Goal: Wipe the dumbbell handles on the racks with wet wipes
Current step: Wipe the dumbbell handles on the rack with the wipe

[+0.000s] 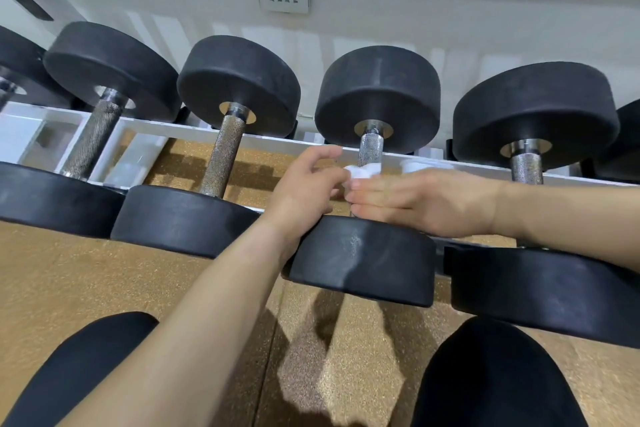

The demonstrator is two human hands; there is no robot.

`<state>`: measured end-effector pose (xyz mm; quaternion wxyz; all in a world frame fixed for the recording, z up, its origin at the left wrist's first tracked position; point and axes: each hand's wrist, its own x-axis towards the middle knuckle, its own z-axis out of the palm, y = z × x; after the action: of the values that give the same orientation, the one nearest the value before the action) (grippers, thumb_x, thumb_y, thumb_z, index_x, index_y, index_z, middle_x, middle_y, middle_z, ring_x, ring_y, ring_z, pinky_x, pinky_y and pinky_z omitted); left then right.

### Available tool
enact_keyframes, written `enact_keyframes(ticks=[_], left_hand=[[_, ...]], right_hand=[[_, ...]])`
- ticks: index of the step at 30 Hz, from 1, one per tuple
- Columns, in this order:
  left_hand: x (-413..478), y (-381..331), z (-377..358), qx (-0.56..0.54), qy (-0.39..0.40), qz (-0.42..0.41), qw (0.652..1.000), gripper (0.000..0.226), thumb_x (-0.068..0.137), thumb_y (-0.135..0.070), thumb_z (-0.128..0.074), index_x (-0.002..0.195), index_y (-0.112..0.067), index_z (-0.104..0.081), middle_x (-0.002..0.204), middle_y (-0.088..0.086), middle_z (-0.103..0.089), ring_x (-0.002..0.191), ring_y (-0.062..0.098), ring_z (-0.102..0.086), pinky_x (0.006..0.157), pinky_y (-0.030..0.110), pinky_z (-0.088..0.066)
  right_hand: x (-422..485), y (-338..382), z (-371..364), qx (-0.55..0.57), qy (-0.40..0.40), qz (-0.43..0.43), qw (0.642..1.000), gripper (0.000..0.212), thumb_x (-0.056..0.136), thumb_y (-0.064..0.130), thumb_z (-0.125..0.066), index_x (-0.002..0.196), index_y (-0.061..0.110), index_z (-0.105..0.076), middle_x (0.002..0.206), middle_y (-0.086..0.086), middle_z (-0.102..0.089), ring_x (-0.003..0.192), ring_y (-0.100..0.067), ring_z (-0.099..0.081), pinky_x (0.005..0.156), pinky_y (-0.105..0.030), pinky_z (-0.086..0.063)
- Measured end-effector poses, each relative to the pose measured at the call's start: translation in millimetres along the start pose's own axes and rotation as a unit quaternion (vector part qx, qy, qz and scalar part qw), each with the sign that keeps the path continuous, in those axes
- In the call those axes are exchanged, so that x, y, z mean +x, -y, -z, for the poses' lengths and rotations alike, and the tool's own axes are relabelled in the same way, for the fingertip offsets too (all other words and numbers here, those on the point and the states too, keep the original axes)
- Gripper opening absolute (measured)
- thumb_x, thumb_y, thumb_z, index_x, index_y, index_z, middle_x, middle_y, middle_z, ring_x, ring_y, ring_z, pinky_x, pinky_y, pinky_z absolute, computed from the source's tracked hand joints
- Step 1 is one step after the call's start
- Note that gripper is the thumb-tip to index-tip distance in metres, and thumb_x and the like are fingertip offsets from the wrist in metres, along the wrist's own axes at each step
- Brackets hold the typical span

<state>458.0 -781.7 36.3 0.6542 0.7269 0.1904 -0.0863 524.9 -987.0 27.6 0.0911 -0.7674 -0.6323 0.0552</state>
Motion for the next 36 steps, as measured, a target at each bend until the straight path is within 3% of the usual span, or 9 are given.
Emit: enact_keyframes(ticks=[5,8,14,16,20,25,28,31,36], left_hand=[[1.6,-12.0,2.8,0.002,0.057,0.003,0.998,0.006,0.091,-0.008,-0.072,0.093,-0.013,-0.072,0.078,0.008,-0.067,0.063,0.014,-0.062,0.059,0.019,-0.055],[17.2,-5.1,9.6,0.022,-0.002,-0.014,1.0,0.018,0.084,0.0,-0.076,0.074,-0.014,-0.07,0.057,0.006,-0.063,0.049,0.015,-0.054,0.058,0.025,-0.055],[42.9,1.2,6.3,0.246,-0.131,-0.059,0.959,0.012,0.076,-0.014,-0.072,0.068,-0.021,-0.068,0.064,-0.006,-0.068,0.071,0.023,-0.071,0.068,0.037,-0.061],[45.6,-0.9,0.4,0.228,-0.136,-0.047,0.963,0.015,0.079,-0.009,-0.072,0.076,-0.022,-0.064,0.076,-0.006,-0.066,0.072,0.021,-0.071,0.07,0.038,-0.061],[35.9,-19.6,-4.1,-0.117,-0.014,0.084,0.99,0.013,0.094,-0.002,-0.059,0.084,-0.009,-0.055,0.076,0.011,-0.067,0.054,0.02,-0.066,0.063,0.034,-0.06],[46.8,-8.7,-7.7,0.057,0.194,0.067,0.977,0.057,0.081,-0.055,-0.065,0.105,-0.004,-0.066,0.076,0.011,-0.06,0.07,0.026,-0.054,0.087,0.036,-0.047],[52.4,-4.5,-17.5,0.148,0.194,0.036,0.969,0.062,0.081,-0.062,-0.057,0.106,-0.006,-0.069,0.102,0.024,-0.072,0.092,0.035,-0.068,0.098,0.05,-0.053],[54.9,-7.2,-23.1,0.041,0.168,0.069,0.983,0.044,0.109,-0.033,-0.038,0.109,0.004,-0.062,0.117,0.033,-0.066,0.093,0.036,-0.067,0.075,0.038,-0.059],[68.9,-29.5,-25.9,-0.045,0.096,0.078,0.991,0.029,0.11,-0.02,-0.036,0.094,-0.007,-0.057,0.088,0.019,-0.065,0.091,0.04,-0.062,0.078,0.041,-0.054]], right_hand=[[6.4,-11.8,13.9,-0.063,-0.059,-0.005,0.996,0.031,0.105,0.024,-0.039,0.129,0.024,-0.059,0.14,0.012,-0.057,0.123,-0.012,-0.057,0.091,-0.031,-0.055],[6.2,-22.4,13.2,-0.049,-0.195,-0.099,0.975,0.023,0.094,0.018,-0.051,0.111,0.018,-0.066,0.112,-0.003,-0.064,0.094,-0.023,-0.062,0.068,-0.031,-0.055],[10.3,-21.5,7.5,-0.062,-0.207,-0.16,0.963,0.02,0.094,0.028,-0.054,0.098,0.023,-0.073,0.096,0.004,-0.065,0.077,-0.021,-0.061,0.052,-0.036,-0.052],[10.5,-23.2,7.4,-0.073,-0.188,-0.175,0.964,0.014,0.09,0.024,-0.062,0.097,0.025,-0.073,0.093,0.005,-0.066,0.076,-0.022,-0.063,0.055,-0.035,-0.052],[5.3,-31.2,20.1,-0.056,-0.071,-0.279,0.956,0.014,0.091,0.043,-0.053,0.085,0.031,-0.059,0.078,0.011,-0.063,0.073,-0.018,-0.06,0.061,-0.032,-0.044],[5.4,-42.1,16.8,0.004,0.195,-0.317,0.928,0.04,0.092,0.066,-0.052,0.077,0.029,-0.056,0.072,0.014,-0.052,0.076,-0.016,-0.054,0.063,-0.031,-0.037],[5.5,-48.8,12.0,0.091,0.268,-0.332,0.9,0.035,0.096,0.06,-0.054,0.115,0.032,-0.06,0.081,0.016,-0.054,0.08,-0.005,-0.053,0.075,-0.025,-0.037],[2.7,-56.0,9.8,0.064,0.25,-0.315,0.913,0.034,0.099,0.053,-0.053,0.125,0.031,-0.059,0.079,0.018,-0.046,0.076,0.0,-0.045,0.079,-0.026,-0.034],[-0.5,-58.8,5.4,0.075,0.236,-0.32,0.915,0.034,0.101,0.047,-0.054,0.131,0.033,-0.055,0.079,0.021,-0.04,0.073,0.008,-0.04,0.079,-0.022,-0.031]])
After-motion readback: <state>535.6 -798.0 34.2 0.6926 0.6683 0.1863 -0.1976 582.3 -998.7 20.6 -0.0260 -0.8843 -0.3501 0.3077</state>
